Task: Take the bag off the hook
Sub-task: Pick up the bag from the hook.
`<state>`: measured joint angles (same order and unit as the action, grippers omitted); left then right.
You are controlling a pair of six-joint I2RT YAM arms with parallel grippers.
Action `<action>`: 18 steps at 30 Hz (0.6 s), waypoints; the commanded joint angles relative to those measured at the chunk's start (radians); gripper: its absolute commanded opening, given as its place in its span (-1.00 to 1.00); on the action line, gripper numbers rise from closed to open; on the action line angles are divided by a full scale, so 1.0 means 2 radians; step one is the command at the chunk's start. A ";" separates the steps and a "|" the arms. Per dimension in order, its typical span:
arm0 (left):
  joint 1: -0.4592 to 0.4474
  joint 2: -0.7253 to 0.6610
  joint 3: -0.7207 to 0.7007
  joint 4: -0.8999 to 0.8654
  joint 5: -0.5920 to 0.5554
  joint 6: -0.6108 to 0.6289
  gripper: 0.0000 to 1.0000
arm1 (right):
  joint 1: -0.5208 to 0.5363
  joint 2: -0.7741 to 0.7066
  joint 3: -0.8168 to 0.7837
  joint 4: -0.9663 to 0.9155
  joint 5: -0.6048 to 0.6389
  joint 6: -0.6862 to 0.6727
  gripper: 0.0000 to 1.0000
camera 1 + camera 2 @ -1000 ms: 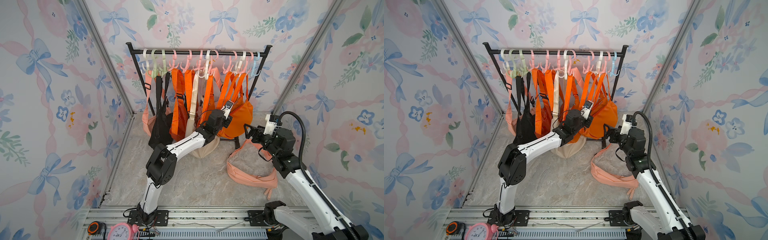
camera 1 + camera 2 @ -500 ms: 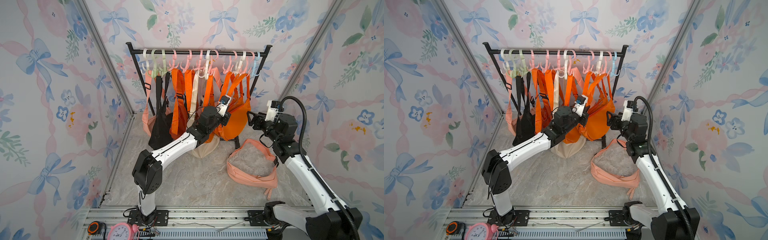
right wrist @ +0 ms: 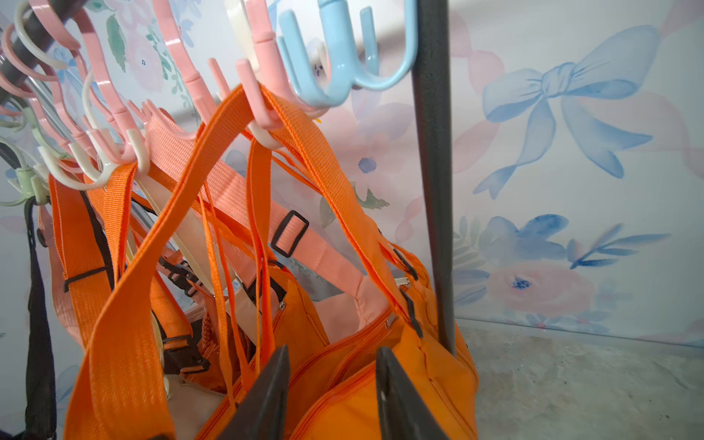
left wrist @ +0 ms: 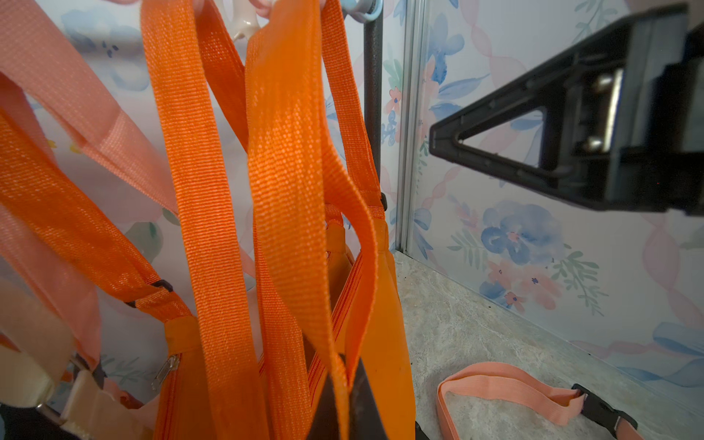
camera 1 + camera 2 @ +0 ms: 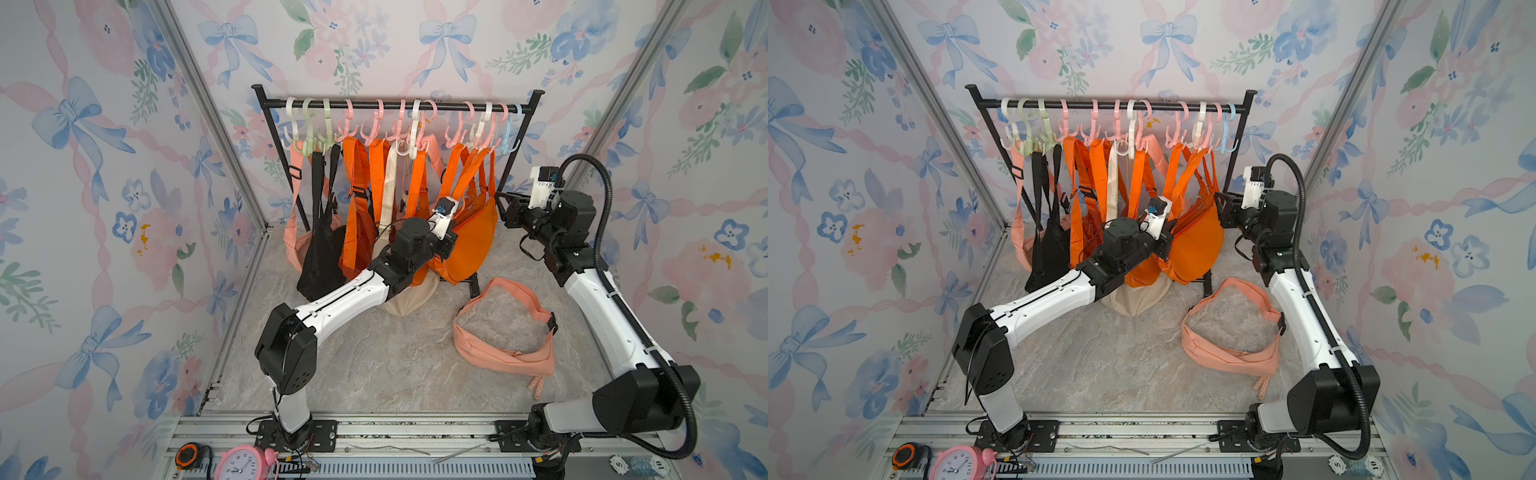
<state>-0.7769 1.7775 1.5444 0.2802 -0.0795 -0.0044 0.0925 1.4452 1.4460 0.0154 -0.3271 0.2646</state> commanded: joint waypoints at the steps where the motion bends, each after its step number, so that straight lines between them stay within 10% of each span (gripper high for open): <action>1: 0.007 -0.030 -0.005 0.003 0.010 -0.011 -1.00 | 0.001 0.019 0.046 -0.010 -0.027 -0.018 -0.24; 18: 0.013 -0.033 -0.003 0.002 0.028 -0.018 -1.00 | 0.010 0.129 0.180 -0.032 -0.018 -0.049 -0.31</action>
<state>-0.7589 1.7306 1.5391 0.2806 -0.0422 -0.0254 0.1013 1.6787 1.7718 -0.0341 -0.3664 0.1879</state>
